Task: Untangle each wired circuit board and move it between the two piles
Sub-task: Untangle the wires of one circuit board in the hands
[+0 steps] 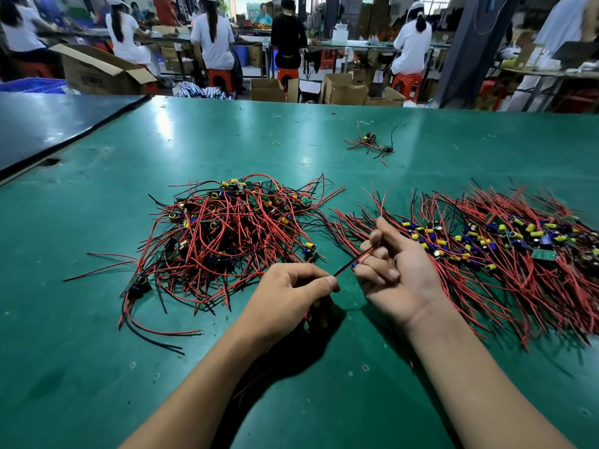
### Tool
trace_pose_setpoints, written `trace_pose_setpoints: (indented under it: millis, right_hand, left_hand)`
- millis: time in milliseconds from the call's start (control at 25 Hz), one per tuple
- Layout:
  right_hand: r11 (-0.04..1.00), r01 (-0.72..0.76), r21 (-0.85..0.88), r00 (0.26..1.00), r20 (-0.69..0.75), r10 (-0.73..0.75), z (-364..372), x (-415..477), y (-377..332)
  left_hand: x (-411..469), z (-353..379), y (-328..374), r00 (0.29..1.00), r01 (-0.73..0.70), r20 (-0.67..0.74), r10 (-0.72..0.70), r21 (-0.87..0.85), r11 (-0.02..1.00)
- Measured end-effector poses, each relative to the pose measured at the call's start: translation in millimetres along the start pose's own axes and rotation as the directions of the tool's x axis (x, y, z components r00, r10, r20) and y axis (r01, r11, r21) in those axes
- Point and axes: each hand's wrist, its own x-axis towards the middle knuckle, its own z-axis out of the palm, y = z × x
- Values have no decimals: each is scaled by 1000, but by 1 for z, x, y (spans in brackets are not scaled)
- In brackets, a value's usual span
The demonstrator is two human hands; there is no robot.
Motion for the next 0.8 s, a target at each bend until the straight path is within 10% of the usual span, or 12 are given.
trace_pose_setpoints:
  millis: [320,800]
  right_hand:
    - [530,366,-765,929,335,-157,-6,-5,23]
    - [-76,480,-874,544,365,-755,-29,12,2]
  left_hand:
    - [0,-1,1,998,48,-21,-51,-133,990]
    - [-2,-4,8,993,59,113,-46,-108,992]
